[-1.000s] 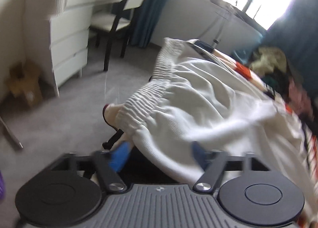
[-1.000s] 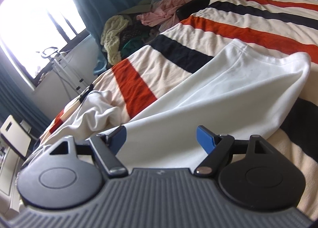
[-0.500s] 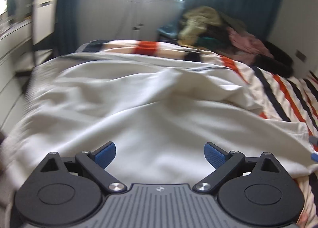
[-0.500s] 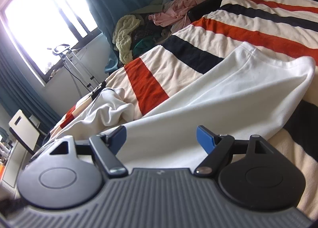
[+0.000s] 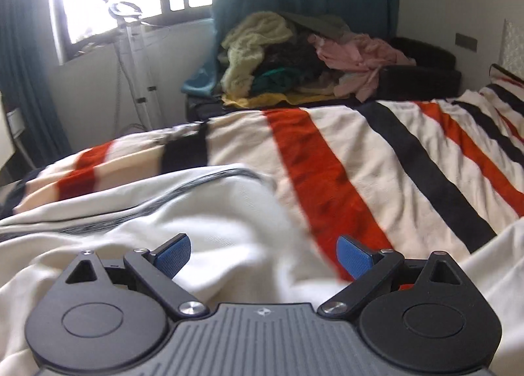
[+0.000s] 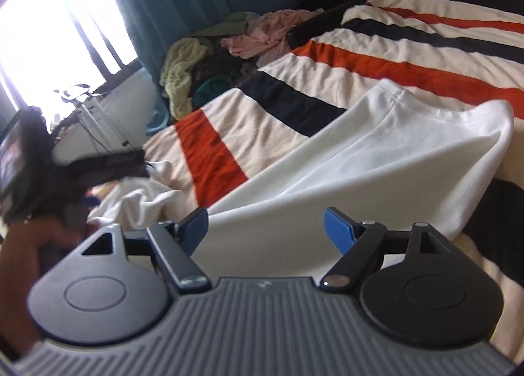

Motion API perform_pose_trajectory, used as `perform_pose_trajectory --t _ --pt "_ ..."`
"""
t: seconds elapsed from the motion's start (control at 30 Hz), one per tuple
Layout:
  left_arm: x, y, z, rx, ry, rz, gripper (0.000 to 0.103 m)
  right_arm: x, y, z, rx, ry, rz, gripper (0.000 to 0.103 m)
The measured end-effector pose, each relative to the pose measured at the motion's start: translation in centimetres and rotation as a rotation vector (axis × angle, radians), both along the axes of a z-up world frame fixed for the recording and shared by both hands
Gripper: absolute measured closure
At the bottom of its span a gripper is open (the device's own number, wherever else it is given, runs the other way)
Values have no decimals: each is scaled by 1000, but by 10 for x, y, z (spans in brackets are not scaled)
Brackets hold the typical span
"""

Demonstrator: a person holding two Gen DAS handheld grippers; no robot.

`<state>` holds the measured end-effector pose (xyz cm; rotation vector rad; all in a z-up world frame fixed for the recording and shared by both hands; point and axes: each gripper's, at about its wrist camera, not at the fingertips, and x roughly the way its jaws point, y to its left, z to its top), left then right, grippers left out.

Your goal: Fold clothes

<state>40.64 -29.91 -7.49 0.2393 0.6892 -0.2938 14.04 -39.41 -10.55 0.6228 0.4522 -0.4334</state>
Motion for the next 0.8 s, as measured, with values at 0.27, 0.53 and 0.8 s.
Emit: perform_pose_trajectory --t 0.27,0.53,0.8 --pt "41 -26 -59 149 62 70 42 27 -13 -33 80 43 -18 23" --pt "46 48 -17 -94 69 96 88 29 -13 -39 92 60 -14 23" --pt "26 196 58 -213 -61 311 89 21 -8 -29 66 35 -14 23"
